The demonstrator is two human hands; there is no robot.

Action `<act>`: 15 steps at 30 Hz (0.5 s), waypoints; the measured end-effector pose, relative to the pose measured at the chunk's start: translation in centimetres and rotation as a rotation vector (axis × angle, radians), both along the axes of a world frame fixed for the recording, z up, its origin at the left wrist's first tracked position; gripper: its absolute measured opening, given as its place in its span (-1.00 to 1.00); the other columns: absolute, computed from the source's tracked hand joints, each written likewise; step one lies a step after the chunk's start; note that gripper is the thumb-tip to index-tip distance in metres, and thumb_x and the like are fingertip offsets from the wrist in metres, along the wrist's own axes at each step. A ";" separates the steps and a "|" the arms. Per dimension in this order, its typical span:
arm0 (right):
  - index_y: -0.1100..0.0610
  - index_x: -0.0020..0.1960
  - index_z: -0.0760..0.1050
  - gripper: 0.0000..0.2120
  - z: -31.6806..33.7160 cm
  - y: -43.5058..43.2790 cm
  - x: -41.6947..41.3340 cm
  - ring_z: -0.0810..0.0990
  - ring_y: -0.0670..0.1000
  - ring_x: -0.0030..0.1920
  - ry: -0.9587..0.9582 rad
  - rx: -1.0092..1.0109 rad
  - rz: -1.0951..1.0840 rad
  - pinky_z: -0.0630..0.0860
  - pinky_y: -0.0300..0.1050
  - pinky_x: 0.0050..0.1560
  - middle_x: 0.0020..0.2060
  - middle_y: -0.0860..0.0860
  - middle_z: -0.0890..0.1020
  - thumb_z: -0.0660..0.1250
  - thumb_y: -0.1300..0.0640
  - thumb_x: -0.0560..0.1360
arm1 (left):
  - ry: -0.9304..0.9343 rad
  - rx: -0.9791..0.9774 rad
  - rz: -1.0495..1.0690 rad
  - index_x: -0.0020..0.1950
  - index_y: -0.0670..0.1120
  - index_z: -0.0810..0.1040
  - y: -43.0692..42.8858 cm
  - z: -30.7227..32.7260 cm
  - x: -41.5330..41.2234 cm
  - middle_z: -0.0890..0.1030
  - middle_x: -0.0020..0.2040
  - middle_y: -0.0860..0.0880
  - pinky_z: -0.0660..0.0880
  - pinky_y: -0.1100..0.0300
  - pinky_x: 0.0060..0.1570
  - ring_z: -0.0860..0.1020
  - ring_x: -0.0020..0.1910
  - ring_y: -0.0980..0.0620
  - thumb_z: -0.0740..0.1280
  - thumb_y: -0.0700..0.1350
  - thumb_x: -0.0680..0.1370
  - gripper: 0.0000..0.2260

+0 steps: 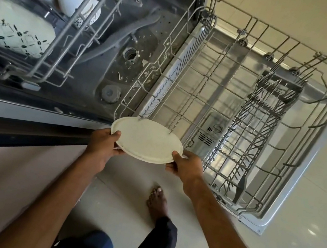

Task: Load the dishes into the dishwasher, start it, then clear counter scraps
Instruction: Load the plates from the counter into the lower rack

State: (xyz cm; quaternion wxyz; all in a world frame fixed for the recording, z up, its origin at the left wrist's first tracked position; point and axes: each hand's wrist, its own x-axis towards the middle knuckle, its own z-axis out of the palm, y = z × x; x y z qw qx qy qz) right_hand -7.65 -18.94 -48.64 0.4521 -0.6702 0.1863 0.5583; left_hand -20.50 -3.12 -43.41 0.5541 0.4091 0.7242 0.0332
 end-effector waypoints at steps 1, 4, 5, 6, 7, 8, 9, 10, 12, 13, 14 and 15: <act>0.27 0.41 0.38 -0.60 -0.1 0.0 0.0 0.62 -0.03 -0.50 -0.002 0.003 0.006 0.60 -0.20 -0.43 -0.30 0.12 0.66 0.33 0.25 0.60 | 0.005 0.003 -0.003 0.27 -0.27 0.51 0.0 0.0 0.0 0.58 0.13 -0.21 0.55 0.08 -0.29 0.57 0.08 -0.18 0.23 -0.25 0.66 -0.79; 0.27 0.44 0.36 -0.58 -0.2 -0.1 0.1 0.61 -0.02 -0.48 -0.018 0.007 0.034 0.60 -0.18 -0.41 -0.32 0.11 0.65 0.31 0.22 0.61 | 0.016 0.009 -0.032 0.26 -0.21 0.52 -0.2 -0.3 -0.5 0.58 0.13 -0.19 0.60 0.06 -0.29 0.58 0.10 -0.19 0.23 -0.17 0.67 -0.79; 0.28 0.44 0.34 -0.58 -0.1 -0.3 0.0 0.61 0.00 -0.45 -0.022 0.007 0.041 0.62 -0.15 -0.39 -0.32 0.11 0.64 0.30 0.21 0.62 | 0.022 0.010 -0.049 0.28 -0.20 0.51 -0.4 -0.3 -0.6 0.58 0.12 -0.18 0.62 0.06 -0.31 0.58 0.10 -0.18 0.23 -0.14 0.67 -0.77; 0.29 0.45 0.32 -0.57 0.0 -0.5 0.1 0.61 0.02 -0.41 -0.025 0.004 0.044 0.65 -0.11 -0.35 -0.30 0.12 0.64 0.29 0.19 0.63 | 0.025 0.012 -0.065 0.31 -0.18 0.49 -0.6 -0.2 -0.7 0.57 0.13 -0.18 0.64 0.08 -0.33 0.59 0.11 -0.18 0.22 -0.11 0.68 -0.74; 0.30 0.45 0.30 -0.57 0.0 -0.7 0.1 0.61 0.05 -0.37 -0.025 0.006 0.042 0.66 -0.08 -0.32 -0.29 0.13 0.63 0.27 0.18 0.64 | 0.030 0.019 -0.078 0.34 -0.17 0.48 -0.8 0.1 -0.7 0.57 0.14 -0.18 0.65 0.10 -0.36 0.58 0.12 -0.19 0.21 -0.08 0.68 -0.72; 0.30 0.43 0.31 -0.59 0.1 -0.8 0.1 0.60 0.06 -0.35 -0.023 0.006 0.048 0.66 -0.05 -0.31 -0.28 0.14 0.63 0.26 0.16 0.65 | 0.037 0.028 -0.090 0.35 -0.16 0.47 -0.9 0.3 -0.8 0.56 0.15 -0.18 0.65 0.12 -0.37 0.59 0.12 -0.19 0.20 -0.06 0.68 -0.71; 0.30 0.41 0.33 -0.61 0.2 -1.0 0.1 0.60 0.06 -0.36 -0.025 0.002 0.060 0.65 -0.04 -0.30 -0.28 0.15 0.63 0.25 0.15 0.65 | 0.045 0.042 -0.102 0.36 -0.15 0.46 -1.0 0.6 -0.8 0.56 0.15 -0.18 0.64 0.14 -0.38 0.59 0.11 -0.18 0.20 -0.06 0.68 -0.71; 0.30 0.39 0.35 -0.63 0.4 -1.1 0.2 0.60 0.05 -0.37 -0.028 -0.007 0.074 0.64 -0.04 -0.31 -0.28 0.15 0.62 0.24 0.13 0.66 | 0.057 0.062 -0.117 0.36 -0.16 0.45 -1.2 0.8 -1.0 0.56 0.15 -0.17 0.64 0.15 -0.38 0.60 0.08 -0.16 0.20 -0.06 0.69 -0.71; 0.28 0.45 0.31 -0.58 1.2 -1.4 0.5 0.59 0.04 -0.39 -0.048 -0.028 0.090 0.60 -0.09 -0.37 -0.26 0.17 0.63 0.23 0.12 0.66 | 0.096 0.115 -0.156 0.38 -0.19 0.42 -1.5 1.4 -1.3 0.57 0.19 -0.16 0.64 0.12 -0.36 0.63 0.02 -0.13 0.22 -0.07 0.67 -0.68; 0.26 0.49 0.26 -0.55 1.8 -1.6 0.7 0.59 0.04 -0.39 -0.060 -0.041 0.098 0.58 -0.13 -0.40 -0.24 0.19 0.63 0.22 0.12 0.66 | 0.130 0.152 -0.177 0.43 -0.21 0.38 -1.7 1.9 -1.4 0.57 0.24 -0.17 0.63 0.08 -0.32 0.63 0.04 -0.14 0.25 -0.07 0.66 -0.62; 0.25 0.51 0.24 -0.53 2.5 -1.8 1.0 0.59 0.04 -0.38 -0.070 -0.053 0.112 0.56 -0.16 -0.44 -0.22 0.20 0.63 0.22 0.12 0.66 | 0.170 0.191 -0.200 0.49 -0.21 0.32 -2.0 2.5 -1.5 0.55 0.29 -0.18 0.63 0.05 -0.27 0.62 0.09 -0.16 0.28 -0.07 0.65 -0.55; 0.24 0.51 0.24 -0.54 3.2 -1.9 1.2 0.58 0.04 -0.39 -0.077 -0.060 0.125 0.54 -0.19 -0.47 -0.21 0.21 0.63 0.22 0.12 0.66 | 0.199 0.231 -0.217 0.53 -0.19 0.27 -2.2 3.1 -1.5 0.55 0.32 -0.18 0.63 0.01 -0.22 0.61 0.14 -0.19 0.29 -0.08 0.64 -0.51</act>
